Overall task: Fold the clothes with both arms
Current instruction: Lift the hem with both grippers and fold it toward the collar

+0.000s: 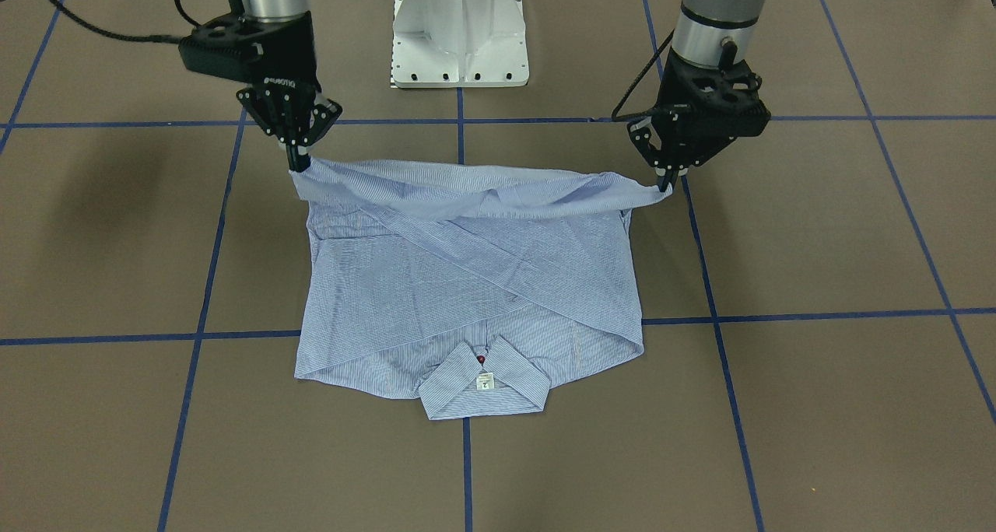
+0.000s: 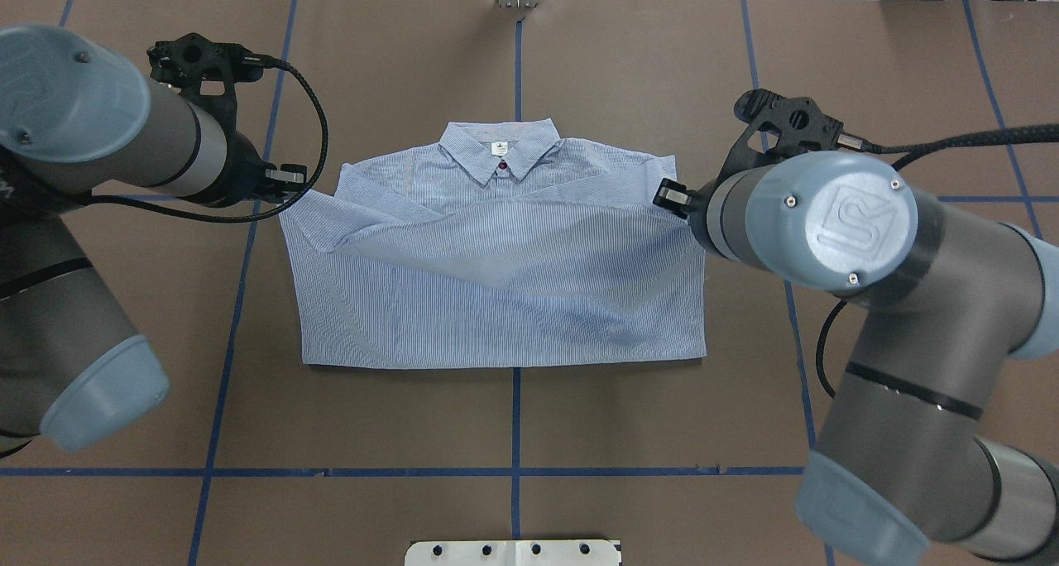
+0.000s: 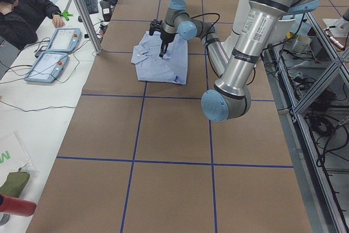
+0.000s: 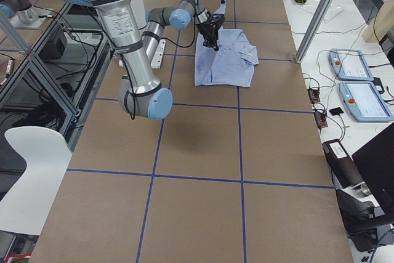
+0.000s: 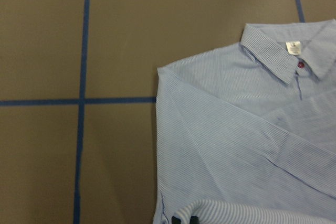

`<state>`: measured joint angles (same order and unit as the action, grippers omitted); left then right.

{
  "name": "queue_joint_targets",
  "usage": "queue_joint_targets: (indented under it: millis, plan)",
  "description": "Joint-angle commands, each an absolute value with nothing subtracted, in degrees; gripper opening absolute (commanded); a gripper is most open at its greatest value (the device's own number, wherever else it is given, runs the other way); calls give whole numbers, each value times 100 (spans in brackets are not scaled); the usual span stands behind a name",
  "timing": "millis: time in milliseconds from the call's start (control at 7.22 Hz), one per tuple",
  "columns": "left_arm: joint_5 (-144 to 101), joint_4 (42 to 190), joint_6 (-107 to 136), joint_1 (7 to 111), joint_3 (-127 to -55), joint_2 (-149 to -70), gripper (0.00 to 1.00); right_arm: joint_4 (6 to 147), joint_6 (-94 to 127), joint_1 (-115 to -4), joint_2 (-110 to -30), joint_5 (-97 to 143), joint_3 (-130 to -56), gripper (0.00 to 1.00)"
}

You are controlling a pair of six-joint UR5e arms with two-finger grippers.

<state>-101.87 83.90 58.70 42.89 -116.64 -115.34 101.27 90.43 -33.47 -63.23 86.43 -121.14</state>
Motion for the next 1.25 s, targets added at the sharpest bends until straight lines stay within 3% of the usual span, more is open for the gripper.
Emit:
queue_joint_targets:
  millis: [0,277,693,1109]
  plan:
    - [-10029,9250,5792,4377,-10666,-11767,0,8743,8614,-4102,-6241,9148,-10956,0]
    - [-10037,9744,5792,4508,-10371,-12058,0,8386,8604,-4227,-5785,9176,-10461,0]
    - [-10046,11096,5775,4509,-8838,-12400,0,6904,8483,-4228,-5757,9281,-9101,0]
    - [-10037,11593,5441,4518,-8333,-12366,0,6619,7973,-4271,-5923,9325,-8868,0]
